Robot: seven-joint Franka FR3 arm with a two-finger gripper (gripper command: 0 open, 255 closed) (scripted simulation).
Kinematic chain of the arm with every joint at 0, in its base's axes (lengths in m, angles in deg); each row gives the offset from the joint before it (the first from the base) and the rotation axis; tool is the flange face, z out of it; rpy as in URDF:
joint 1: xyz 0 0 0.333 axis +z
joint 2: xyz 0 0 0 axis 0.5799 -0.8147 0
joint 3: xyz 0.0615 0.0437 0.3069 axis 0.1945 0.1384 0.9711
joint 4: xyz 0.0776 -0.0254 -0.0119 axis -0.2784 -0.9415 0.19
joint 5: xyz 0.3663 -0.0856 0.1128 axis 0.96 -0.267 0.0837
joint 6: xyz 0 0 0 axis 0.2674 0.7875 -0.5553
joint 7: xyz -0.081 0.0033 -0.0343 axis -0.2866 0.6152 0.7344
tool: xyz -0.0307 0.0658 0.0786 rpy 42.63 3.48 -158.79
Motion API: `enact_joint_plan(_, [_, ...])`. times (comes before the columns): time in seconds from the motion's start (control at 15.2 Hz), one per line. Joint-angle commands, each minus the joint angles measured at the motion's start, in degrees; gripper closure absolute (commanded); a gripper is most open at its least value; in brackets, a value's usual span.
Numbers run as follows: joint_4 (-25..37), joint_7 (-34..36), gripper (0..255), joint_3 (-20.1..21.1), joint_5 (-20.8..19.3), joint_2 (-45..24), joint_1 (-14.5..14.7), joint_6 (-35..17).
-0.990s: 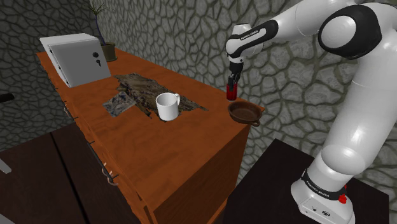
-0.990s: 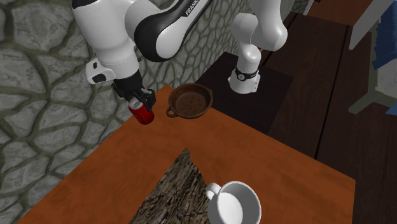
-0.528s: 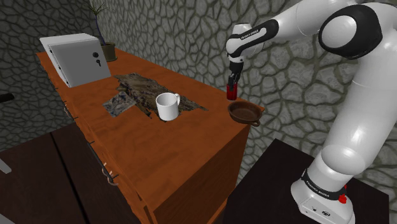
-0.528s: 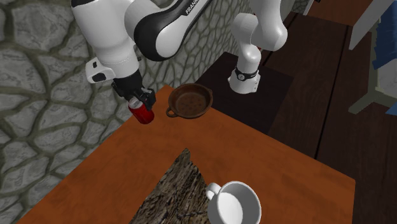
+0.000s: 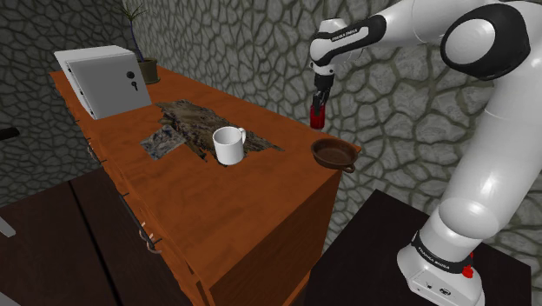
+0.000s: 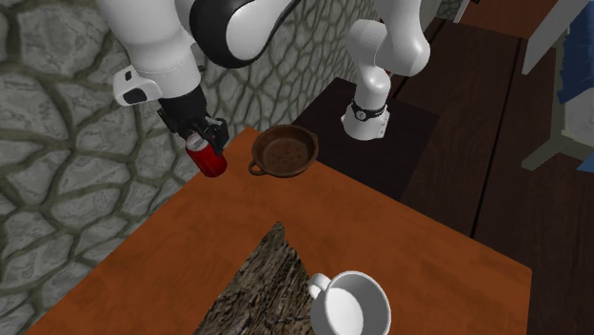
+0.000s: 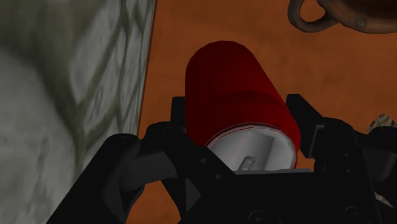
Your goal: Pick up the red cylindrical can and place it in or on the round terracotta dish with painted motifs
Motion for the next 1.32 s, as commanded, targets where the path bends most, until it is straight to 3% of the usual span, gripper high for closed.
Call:
enact_joint_plan(0.0, [1.06,0.03,255,-0.02,-0.08,0.36,-0.01,1.41])
enact_joint_plan(0.86, [9.72,0.23,255,-0.08,-0.35,1.29,-0.02,10.97])
enact_joint_plan(1.25, [-4.56,4.71,255,1.86,-2.92,14.96,1.93,10.12])
